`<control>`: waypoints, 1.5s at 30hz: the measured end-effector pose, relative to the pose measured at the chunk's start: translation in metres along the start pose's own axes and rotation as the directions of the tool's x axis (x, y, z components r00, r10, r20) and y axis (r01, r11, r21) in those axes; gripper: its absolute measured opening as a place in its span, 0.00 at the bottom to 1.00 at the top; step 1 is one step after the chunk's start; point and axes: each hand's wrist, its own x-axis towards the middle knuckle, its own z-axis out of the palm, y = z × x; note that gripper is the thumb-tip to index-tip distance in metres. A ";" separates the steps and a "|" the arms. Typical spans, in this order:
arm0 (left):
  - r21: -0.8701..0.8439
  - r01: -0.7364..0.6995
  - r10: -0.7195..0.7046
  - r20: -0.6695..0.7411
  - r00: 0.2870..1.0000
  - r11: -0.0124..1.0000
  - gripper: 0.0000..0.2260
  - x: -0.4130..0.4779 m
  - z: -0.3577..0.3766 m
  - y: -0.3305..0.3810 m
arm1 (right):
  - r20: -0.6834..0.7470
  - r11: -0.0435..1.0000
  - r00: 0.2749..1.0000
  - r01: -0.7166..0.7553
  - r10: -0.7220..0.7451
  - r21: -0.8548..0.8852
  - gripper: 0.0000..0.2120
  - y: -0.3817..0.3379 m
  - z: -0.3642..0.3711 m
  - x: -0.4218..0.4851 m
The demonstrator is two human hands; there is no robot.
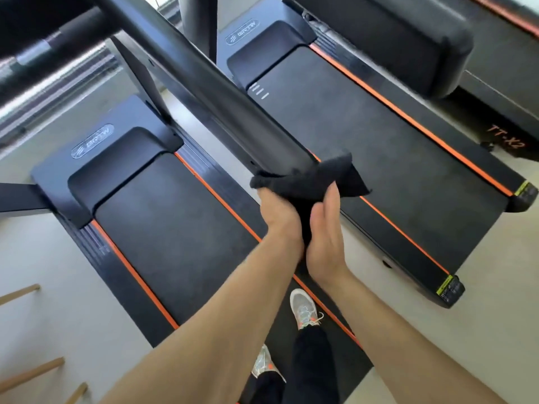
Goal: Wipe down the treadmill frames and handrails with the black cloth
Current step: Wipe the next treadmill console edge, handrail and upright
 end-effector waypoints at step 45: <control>0.603 -0.432 0.469 0.106 0.877 0.671 0.03 -0.107 -0.056 0.100 | 0.170 0.825 0.973 -0.033 0.156 -0.565 0.28 -0.129 -0.013 0.065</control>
